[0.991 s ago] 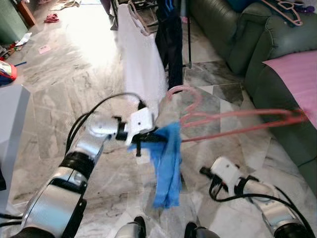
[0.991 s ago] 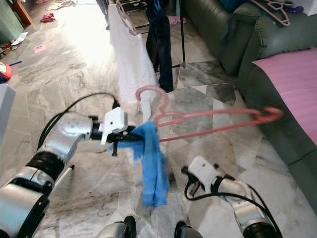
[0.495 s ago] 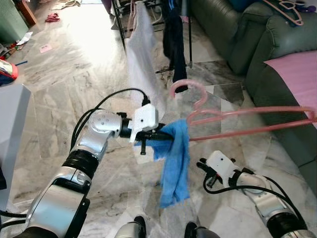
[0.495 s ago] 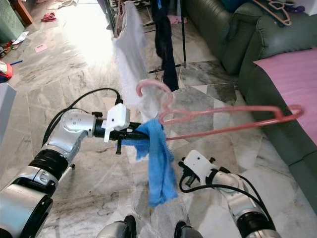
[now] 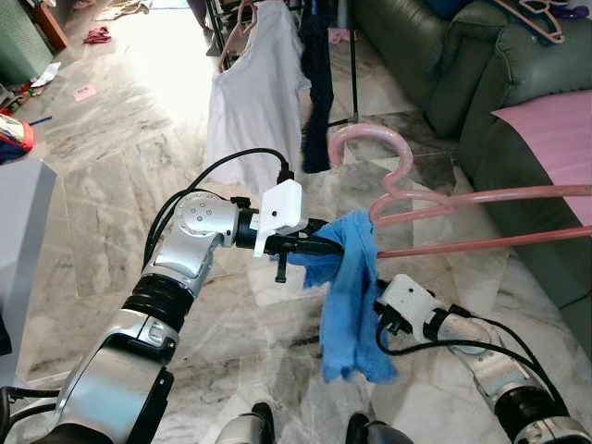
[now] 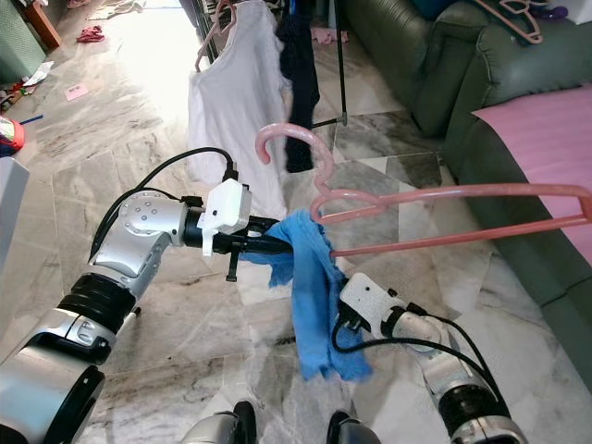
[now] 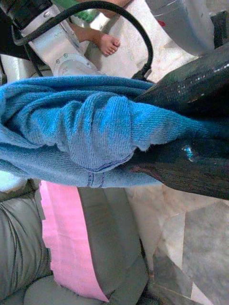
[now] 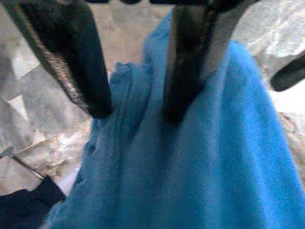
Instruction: Hang hanger
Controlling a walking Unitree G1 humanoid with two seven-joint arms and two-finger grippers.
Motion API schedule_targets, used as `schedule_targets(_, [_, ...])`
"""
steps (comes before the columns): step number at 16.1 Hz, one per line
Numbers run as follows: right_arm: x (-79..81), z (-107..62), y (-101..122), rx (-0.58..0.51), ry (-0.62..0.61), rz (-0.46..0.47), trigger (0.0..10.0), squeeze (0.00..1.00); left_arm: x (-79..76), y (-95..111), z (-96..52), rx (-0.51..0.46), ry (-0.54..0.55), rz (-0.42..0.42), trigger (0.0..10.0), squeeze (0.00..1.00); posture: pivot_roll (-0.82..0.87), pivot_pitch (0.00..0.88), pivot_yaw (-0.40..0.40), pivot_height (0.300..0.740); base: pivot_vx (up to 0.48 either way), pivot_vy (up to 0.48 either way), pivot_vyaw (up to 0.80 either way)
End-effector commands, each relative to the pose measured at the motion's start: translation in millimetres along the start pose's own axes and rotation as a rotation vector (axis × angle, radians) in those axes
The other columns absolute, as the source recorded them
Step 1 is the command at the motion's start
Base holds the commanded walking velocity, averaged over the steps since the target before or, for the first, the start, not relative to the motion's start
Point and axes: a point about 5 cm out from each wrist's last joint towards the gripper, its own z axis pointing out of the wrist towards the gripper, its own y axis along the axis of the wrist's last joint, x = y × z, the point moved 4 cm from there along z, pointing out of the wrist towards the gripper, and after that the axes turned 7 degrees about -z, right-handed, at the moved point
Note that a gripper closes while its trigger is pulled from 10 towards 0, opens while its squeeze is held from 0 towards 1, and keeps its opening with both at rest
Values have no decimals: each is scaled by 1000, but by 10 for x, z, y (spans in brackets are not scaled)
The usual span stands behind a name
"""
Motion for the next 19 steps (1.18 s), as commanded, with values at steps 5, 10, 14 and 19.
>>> schedule_targets(5, [-56,-67,-25,-6,-29,-39,10000,1000,1,55,-43,-17,11,9,0,0,64,250,102,740,0,0,0])
schedule_targets(10, [-31,3,46,-41,-19,6,10000,1000,-60,193,12,-49,-42,30,0,0,73,256,110,740,0,0,0])
schedule_targets(14, [-69,72,135,-64,-8,0,10000,580,-140,291,46,-77,-81,35,0,0,79,260,110,740,0,0,0])
schedule_targets(19, [-73,253,335,-119,6,108,0,0,-226,433,109,-131,-112,30,0,0,83,260,101,740,0,0,0])
